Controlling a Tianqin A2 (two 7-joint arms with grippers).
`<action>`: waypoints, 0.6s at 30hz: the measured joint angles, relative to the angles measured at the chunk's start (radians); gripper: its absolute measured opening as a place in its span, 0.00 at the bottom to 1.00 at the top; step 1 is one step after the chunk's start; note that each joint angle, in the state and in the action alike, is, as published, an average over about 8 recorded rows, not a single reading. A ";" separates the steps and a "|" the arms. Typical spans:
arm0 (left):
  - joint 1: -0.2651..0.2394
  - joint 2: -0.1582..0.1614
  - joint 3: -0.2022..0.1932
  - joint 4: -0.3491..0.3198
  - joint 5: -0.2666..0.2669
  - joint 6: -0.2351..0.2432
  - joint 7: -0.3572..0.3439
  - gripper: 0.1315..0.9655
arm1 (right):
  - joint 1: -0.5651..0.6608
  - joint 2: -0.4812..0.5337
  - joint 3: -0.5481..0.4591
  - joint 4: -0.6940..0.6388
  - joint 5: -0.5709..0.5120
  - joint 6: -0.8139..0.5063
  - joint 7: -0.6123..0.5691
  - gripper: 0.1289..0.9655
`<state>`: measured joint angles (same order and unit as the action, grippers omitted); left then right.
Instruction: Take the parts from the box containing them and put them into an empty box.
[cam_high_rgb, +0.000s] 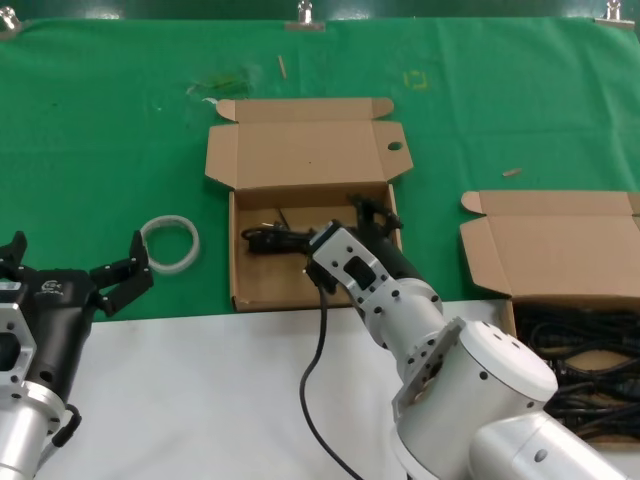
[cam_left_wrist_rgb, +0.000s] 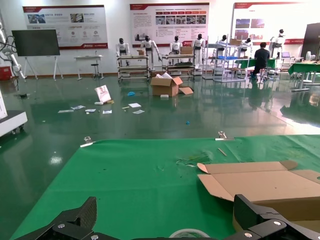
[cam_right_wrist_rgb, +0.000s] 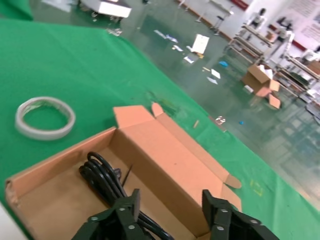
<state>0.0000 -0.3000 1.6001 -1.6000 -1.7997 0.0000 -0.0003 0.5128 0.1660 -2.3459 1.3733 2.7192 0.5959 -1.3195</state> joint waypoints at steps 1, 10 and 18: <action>0.000 0.000 0.000 0.000 0.000 0.000 0.000 1.00 | -0.005 0.000 0.008 0.002 -0.010 -0.006 0.014 0.29; 0.000 0.000 0.000 0.000 0.000 0.000 0.000 1.00 | -0.062 0.000 0.091 0.028 -0.112 -0.072 0.161 0.50; 0.000 0.000 0.000 0.000 0.000 0.000 0.000 1.00 | -0.119 0.000 0.173 0.053 -0.213 -0.138 0.306 0.70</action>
<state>0.0000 -0.3000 1.6000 -1.6000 -1.7999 0.0000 -0.0003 0.3939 0.1662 -2.1727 1.4259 2.5059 0.4578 -1.0134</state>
